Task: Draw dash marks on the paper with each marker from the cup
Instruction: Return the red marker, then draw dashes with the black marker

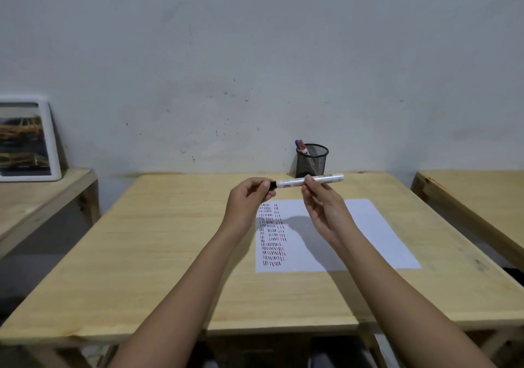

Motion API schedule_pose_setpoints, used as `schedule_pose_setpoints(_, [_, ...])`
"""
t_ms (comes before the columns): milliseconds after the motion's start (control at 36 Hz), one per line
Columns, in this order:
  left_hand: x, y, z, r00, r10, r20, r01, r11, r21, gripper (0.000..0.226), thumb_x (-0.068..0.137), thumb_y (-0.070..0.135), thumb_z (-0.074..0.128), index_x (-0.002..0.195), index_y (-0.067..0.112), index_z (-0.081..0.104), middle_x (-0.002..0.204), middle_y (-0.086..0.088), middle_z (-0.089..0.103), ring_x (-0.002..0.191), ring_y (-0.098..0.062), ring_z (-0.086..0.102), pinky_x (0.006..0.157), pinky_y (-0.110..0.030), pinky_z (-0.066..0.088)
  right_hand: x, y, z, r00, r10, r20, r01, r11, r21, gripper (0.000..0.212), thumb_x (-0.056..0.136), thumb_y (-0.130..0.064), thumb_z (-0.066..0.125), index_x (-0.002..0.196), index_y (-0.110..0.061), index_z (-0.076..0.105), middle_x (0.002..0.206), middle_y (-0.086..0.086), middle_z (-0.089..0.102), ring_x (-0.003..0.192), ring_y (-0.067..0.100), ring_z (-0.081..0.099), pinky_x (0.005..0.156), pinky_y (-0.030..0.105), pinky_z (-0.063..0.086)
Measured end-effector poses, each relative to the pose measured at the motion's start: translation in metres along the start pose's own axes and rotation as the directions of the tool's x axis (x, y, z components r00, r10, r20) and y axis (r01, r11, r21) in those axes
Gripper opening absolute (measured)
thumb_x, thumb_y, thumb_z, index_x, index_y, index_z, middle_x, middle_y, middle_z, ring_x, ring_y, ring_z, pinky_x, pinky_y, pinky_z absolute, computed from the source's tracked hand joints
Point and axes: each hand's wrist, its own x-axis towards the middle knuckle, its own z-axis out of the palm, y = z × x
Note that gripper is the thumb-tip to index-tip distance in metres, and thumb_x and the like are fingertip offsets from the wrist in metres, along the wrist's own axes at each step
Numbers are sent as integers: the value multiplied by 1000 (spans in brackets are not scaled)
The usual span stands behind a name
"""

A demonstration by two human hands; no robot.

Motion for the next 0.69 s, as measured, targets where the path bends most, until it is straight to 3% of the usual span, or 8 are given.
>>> schedule_pose_setpoints(167, [7, -6, -7, 998, -50, -31, 55, 982, 183, 16, 93, 13, 54, 92, 4, 67, 73, -1, 67, 69, -7, 64, 81, -22, 53, 10, 11, -3, 995, -95, 20, 97, 973, -209, 8, 88, -5, 58, 82, -3, 63, 64, -1, 63, 59, 3, 63, 63, 10, 52])
schedule_pose_setpoints(278, [13, -12, -14, 991, -116, -62, 124, 983, 136, 20, 94, 12, 51, 92, -2, 66, 70, -3, 65, 52, 5, 62, 65, -8, 52, 17, 11, -3, 987, -140, 81, 158, 940, -304, 7, 89, -4, 56, 88, -2, 62, 76, 4, 61, 62, 3, 64, 66, 11, 52])
schedule_pose_setpoints(389, [22, -16, -32, 980, -162, -119, 183, 963, 197, 21, 94, 12, 52, 91, -5, 65, 68, -4, 63, 52, 0, 60, 65, -14, 51, 23, 2, -9, 978, -194, 77, 208, 937, -279, 11, 92, -3, 51, 85, -6, 59, 76, 6, 56, 60, 4, 63, 65, 12, 52])
schedule_pose_setpoints(472, [26, -23, -41, 981, -126, -150, 182, 870, 458, 20, 91, 14, 55, 80, 1, 66, 64, 1, 62, 52, -3, 57, 44, -6, 40, 28, 0, -17, 976, -216, 29, 216, 948, -234, 12, 93, -5, 49, 85, -8, 55, 80, 9, 58, 62, 7, 65, 64, 15, 55])
schedule_pose_setpoints(528, [28, -29, -42, 981, -131, -145, 191, 798, 571, 19, 90, 13, 55, 78, 2, 64, 67, 1, 62, 46, 0, 57, 38, -8, 36, 32, 3, -21, 979, -204, -8, 198, 959, -203, 10, 94, -6, 47, 85, -9, 50, 87, 14, 61, 65, 10, 68, 67, 17, 57])
schedule_pose_setpoints(611, [31, -33, -41, 983, -153, -103, 180, 668, 722, 21, 88, 14, 54, 83, -4, 64, 85, -13, 67, 61, -16, 59, 53, -24, 39, 36, 10, -26, 982, -188, -33, 176, 958, -227, 7, 92, -5, 51, 87, -8, 50, 92, 17, 64, 68, 11, 69, 72, 19, 58])
schedule_pose_setpoints(694, [35, -36, -36, 984, -174, -25, 117, 543, 832, 22, 87, 16, 54, 86, -4, 65, 95, -18, 65, 77, -31, 60, 63, -29, 40, 39, 19, -32, 978, -205, -42, 176, 914, -366, 12, 85, 1, 60, 93, -5, 54, 91, 11, 65, 77, 12, 66, 74, 17, 56])
